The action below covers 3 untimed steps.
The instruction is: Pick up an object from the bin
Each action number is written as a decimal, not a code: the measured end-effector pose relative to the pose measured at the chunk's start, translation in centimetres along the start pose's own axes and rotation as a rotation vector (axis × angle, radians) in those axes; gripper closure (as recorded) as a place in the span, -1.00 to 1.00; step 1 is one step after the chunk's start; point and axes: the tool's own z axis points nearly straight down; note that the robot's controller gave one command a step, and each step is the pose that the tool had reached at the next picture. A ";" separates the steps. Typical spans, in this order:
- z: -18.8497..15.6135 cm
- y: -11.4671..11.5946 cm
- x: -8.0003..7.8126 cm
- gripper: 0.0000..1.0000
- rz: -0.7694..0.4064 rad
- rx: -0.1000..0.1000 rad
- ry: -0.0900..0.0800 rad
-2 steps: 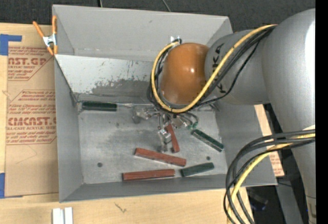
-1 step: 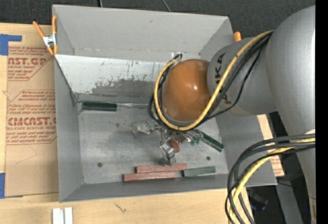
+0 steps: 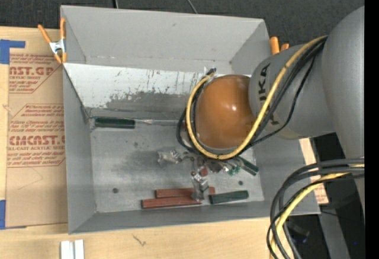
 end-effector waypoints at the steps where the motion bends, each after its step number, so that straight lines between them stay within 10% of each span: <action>1: 0.6 -0.5 3.3 1.00 -0.283 0.010 -0.016; 3: -1.1 -0.6 2.8 1.00 -0.232 0.001 -0.001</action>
Offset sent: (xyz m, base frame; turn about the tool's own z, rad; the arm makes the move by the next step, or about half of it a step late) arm 0.0000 0.0000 0.0000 0.0000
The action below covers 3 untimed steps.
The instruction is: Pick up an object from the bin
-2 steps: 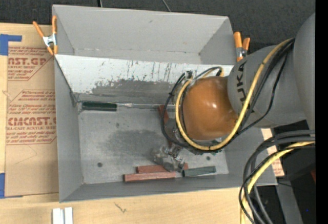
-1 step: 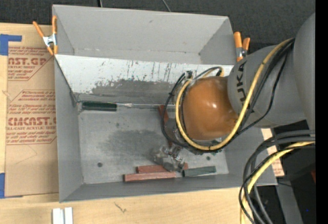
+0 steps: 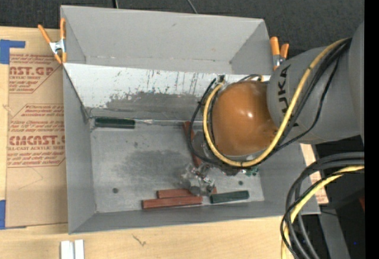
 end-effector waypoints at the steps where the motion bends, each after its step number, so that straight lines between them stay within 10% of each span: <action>1: -5.0 -1.5 -1.8 1.00 0.064 -0.002 0.002; 2: -7.0 -1.4 -0.8 1.00 -0.066 0.001 -0.001; 3: -5.1 -1.3 2.2 -1.00 0.140 -0.001 0.002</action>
Offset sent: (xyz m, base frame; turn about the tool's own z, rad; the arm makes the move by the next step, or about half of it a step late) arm 0.0060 -0.0084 0.0768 -0.1064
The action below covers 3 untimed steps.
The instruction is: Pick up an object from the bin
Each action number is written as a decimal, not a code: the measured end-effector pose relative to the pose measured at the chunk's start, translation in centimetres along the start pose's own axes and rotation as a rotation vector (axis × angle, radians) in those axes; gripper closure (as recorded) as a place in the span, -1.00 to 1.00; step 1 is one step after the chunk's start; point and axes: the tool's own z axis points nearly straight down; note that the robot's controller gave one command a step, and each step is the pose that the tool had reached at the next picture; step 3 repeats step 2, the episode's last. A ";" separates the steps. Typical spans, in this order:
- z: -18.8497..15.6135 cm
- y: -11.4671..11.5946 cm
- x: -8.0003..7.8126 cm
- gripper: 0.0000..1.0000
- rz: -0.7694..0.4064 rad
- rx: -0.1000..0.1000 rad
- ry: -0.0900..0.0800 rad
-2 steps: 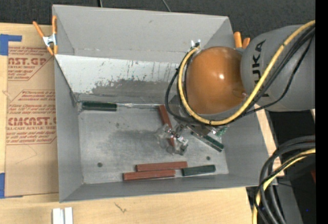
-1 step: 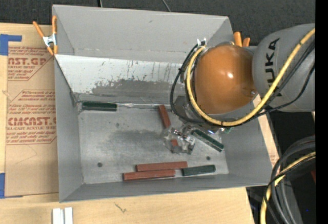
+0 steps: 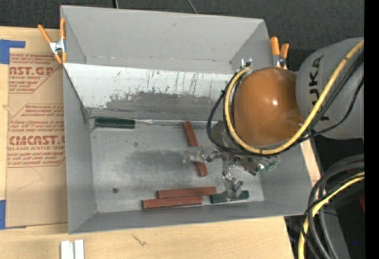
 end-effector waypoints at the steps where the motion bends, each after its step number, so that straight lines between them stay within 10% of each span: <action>1: 0.0 0.0 -0.1 -1.00 0.000 0.000 -0.001; 2: 8.2 -1.2 -0.1 1.00 0.046 0.000 0.000; 3: 8.2 -1.2 -0.1 1.00 0.046 0.000 0.000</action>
Offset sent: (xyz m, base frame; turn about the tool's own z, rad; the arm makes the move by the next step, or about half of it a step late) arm 0.0089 -0.0090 -0.0824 0.0445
